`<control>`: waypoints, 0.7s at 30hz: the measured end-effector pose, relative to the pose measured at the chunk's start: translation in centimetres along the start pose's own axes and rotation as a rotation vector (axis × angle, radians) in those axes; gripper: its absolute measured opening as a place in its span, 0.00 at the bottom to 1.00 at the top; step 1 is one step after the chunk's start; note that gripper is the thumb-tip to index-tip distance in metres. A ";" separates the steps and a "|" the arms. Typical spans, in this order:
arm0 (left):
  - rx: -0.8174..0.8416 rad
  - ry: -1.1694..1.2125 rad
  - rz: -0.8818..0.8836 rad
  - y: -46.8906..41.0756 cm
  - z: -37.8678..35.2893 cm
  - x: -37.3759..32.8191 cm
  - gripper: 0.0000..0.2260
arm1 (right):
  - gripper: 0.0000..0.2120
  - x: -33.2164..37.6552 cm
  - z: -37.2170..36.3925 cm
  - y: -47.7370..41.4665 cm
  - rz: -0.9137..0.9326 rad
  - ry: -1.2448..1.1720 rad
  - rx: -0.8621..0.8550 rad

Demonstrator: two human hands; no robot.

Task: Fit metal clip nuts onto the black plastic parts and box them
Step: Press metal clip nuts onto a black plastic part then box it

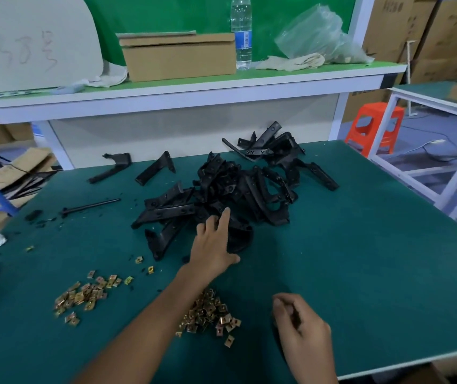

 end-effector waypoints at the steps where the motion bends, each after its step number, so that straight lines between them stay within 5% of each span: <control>1: 0.035 0.001 -0.009 -0.5 0.0 -0.1 0.52 | 0.12 -0.1 -0.1 0.0 0.000 0.000 0.007; 10: 0.144 -0.029 0.011 -3.4 0.1 -0.2 0.33 | 0.07 -0.8 -0.5 0.1 -0.072 -0.078 0.070; 16: -0.168 -0.165 -0.128 -3.6 4.4 -2.8 0.16 | 0.07 -0.4 -0.2 0.2 -0.076 -0.082 0.075; 21: -0.370 0.162 -0.107 -1.6 10.4 -4.7 0.10 | 0.09 -0.2 -0.1 0.0 -0.070 -0.054 0.074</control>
Point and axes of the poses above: each hand's wrist, its own y-axis away from the middle knuckle, its own z-axis out of the back of the hand, x = y × z, the point moved 7 cm from there along -y, towards the middle knuckle, and after that the axes turned 3 degrees about -z, right-handed, at the moved point
